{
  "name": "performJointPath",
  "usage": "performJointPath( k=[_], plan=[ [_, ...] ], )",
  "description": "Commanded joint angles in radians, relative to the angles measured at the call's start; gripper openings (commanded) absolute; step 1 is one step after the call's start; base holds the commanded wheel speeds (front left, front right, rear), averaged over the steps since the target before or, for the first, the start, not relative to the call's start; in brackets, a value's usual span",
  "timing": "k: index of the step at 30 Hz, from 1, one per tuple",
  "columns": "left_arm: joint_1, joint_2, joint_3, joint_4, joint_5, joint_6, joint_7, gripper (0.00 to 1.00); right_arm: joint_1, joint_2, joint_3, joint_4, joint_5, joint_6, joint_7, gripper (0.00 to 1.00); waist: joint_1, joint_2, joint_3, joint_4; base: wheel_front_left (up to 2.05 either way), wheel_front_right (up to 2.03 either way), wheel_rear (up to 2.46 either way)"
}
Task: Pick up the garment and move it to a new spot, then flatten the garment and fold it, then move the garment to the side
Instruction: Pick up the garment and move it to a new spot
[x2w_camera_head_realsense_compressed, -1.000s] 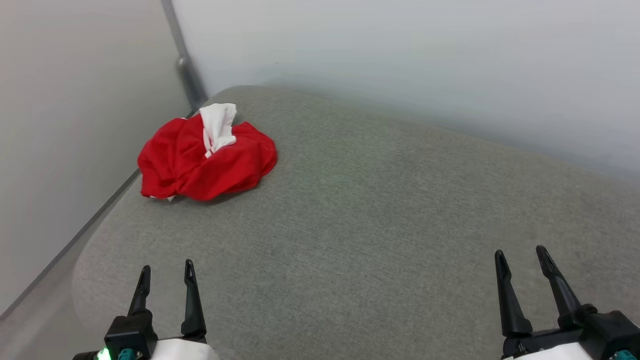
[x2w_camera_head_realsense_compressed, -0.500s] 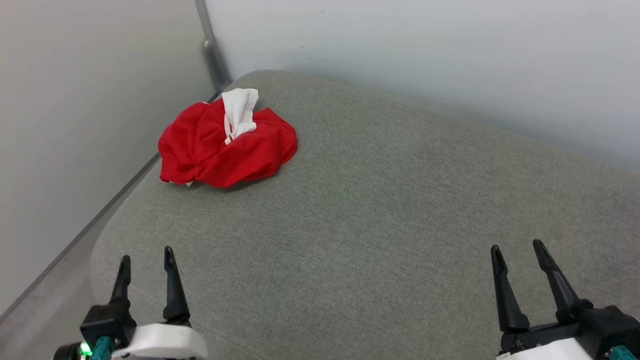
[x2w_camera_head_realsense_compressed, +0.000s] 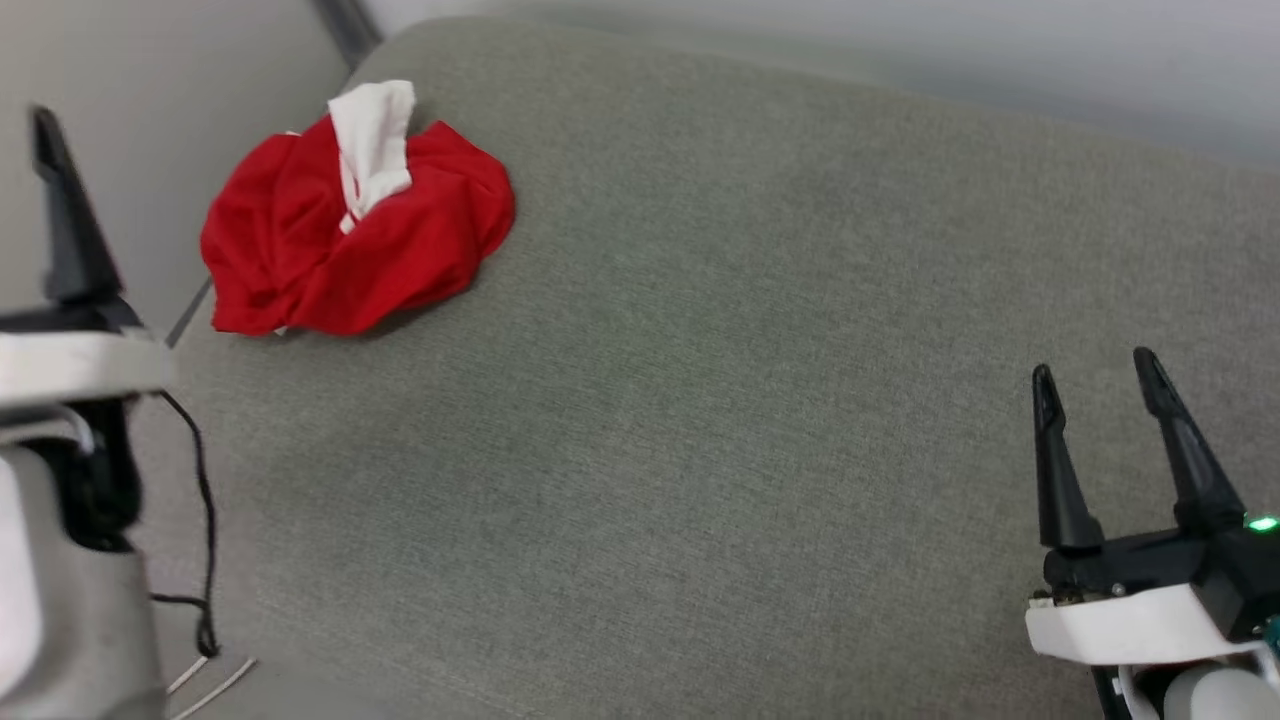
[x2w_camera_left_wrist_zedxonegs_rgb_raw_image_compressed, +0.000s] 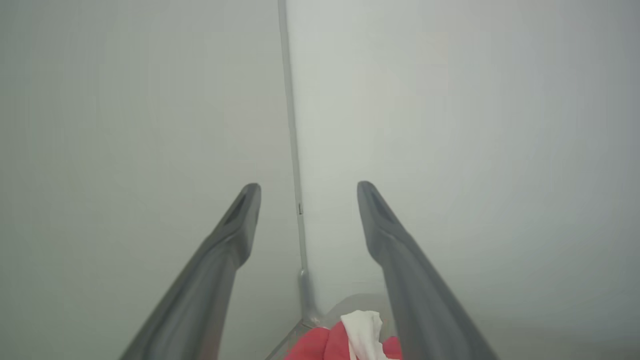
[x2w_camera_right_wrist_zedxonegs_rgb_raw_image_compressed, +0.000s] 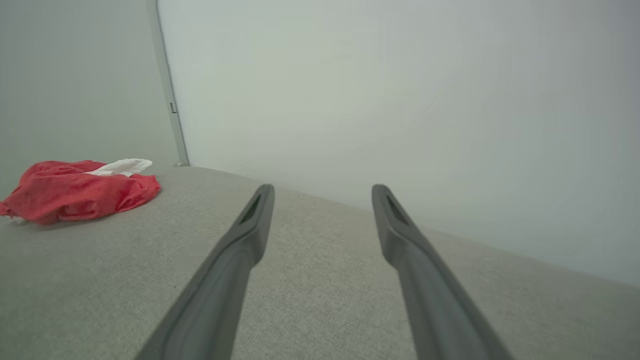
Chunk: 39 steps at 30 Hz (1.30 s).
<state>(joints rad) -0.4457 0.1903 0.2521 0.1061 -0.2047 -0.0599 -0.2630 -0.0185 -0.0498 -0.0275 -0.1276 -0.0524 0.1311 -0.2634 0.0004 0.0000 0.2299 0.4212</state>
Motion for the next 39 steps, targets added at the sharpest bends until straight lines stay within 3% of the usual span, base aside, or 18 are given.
performJointPath(
  k=[1, 5, 10, 14, 26, 27, 33, 39],
  plan=[
    [-0.046, 0.038, 0.021, 0.015, -0.005, -0.012, -0.002, 1.0, -0.028, -0.001, -0.005, -0.014, -0.013, -0.001, -0.002, 1.0, -0.0004, 0.0, 0.097, -0.066, 0.0, 0.0, 0.0],
    [-0.196, 0.148, 0.067, 0.094, -0.045, -0.043, -0.003, 1.0, -0.068, -0.001, -0.026, -0.053, -0.034, -0.001, -0.002, 1.0, -0.0004, 0.0, 0.182, -0.102, 0.0, 0.0, 0.0],
    [-0.345, 0.27, 0.02, 0.242, -0.089, -0.064, 0.037, 1.0, -0.095, -0.004, -0.039, -0.091, -0.054, -0.001, -0.002, 1.0, -0.0004, 0.0, 0.256, -0.123, 0.0, 0.0, 0.0],
    [-0.436, 0.343, -0.056, 0.339, -0.153, -0.068, 0.15, 1.0, -0.106, -0.021, -0.043, -0.123, -0.062, -0.001, -0.002, 1.0, -0.0004, 0.0, 0.3, -0.13, 0.0, 0.0, 0.0],
    [-0.481, 0.549, -0.404, 0.447, -0.631, -0.068, 0.736, 1.0, -0.131, -0.063, -0.043, -0.206, -0.079, -0.001, -0.002, 1.0, -0.0004, 0.0, 0.413, -0.16, 0.0, 0.0, 0.0],
    [-0.485, 0.596, -0.457, 0.444, -0.709, -0.068, 0.825, 1.0, -0.139, -0.069, -0.045, -0.22, -0.085, -0.001, -0.002, 1.0, -0.0004, 0.0, 0.445, -0.165, 0.0, 0.0, 0.0],
    [-0.472, 0.618, -0.57, 0.466, -0.799, -0.068, 0.961, 1.0, -0.15, -0.072, -0.044, -0.229, -0.088, -0.001, -0.002, 1.0, -0.0004, 0.0, 0.495, -0.177, 0.0, 0.0, 0.0],
    [-0.461, 0.578, -0.678, 0.516, -0.824, -0.068, 0.975, 1.0, -0.166, -0.073, -0.039, -0.219, -0.084, -0.001, -0.002, 1.0, -0.0004, 0.0, 0.515, -0.192, 0.0, 0.0, 0.0]
  ],
)
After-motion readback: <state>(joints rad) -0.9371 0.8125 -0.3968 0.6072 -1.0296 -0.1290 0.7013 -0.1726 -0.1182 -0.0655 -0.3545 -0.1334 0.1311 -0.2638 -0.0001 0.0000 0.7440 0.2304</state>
